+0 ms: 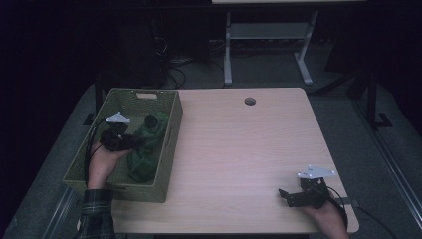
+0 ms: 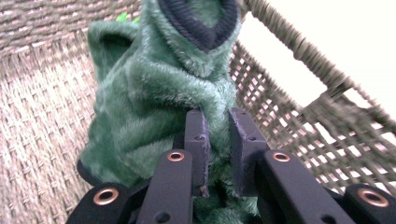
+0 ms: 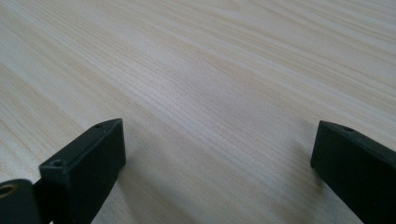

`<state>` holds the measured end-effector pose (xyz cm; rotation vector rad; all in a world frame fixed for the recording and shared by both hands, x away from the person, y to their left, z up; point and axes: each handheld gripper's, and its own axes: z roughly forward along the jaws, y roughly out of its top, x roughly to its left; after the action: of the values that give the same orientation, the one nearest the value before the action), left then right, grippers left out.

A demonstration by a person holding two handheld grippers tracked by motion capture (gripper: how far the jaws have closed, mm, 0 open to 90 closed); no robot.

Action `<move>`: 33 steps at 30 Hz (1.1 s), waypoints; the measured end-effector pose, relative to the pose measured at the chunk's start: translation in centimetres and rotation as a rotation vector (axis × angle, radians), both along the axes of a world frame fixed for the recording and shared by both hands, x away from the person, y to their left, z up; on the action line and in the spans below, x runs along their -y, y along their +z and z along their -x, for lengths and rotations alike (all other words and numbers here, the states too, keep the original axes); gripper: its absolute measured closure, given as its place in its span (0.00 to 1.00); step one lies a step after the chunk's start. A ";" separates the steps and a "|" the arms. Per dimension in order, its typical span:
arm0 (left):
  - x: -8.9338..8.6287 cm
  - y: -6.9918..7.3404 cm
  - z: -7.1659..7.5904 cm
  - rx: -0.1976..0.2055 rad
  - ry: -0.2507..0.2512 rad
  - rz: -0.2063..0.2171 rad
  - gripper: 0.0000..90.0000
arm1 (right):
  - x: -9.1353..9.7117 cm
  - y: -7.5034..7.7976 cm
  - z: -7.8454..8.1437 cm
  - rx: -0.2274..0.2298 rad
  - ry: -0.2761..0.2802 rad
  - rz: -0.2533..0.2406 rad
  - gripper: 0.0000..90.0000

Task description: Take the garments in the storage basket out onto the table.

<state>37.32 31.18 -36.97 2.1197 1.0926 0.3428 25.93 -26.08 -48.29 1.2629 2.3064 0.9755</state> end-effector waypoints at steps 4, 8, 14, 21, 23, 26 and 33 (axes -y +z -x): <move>-0.2 0.5 0.3 0.007 0.003 0.038 0.87 | 0.0 0.0 0.0 0.000 0.000 0.000 0.03; -0.2 1.1 0.7 0.018 0.006 0.062 0.87 | 0.0 0.0 0.0 0.000 0.000 0.000 0.03; -0.2 2.4 1.2 0.033 -0.004 0.096 0.88 | 0.0 0.0 0.0 0.000 0.000 0.000 0.03; -0.2 3.8 1.6 0.058 -0.018 0.132 0.88 | 0.0 0.0 0.0 0.000 0.000 0.000 0.03; -0.3 4.4 1.7 0.067 -0.025 0.146 0.88 | 0.0 0.0 0.0 0.001 0.000 0.001 0.03; -0.5 5.0 1.8 0.076 -0.023 0.147 0.88 | 0.0 0.0 0.0 0.000 0.000 0.000 0.03; -1.0 6.6 2.0 0.098 -0.027 0.162 0.88 | 0.0 0.0 0.0 0.000 0.000 0.000 0.03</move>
<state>35.28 32.21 -30.38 1.9525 1.0000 0.3306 25.93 -26.08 -48.29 1.2627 2.3060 0.9755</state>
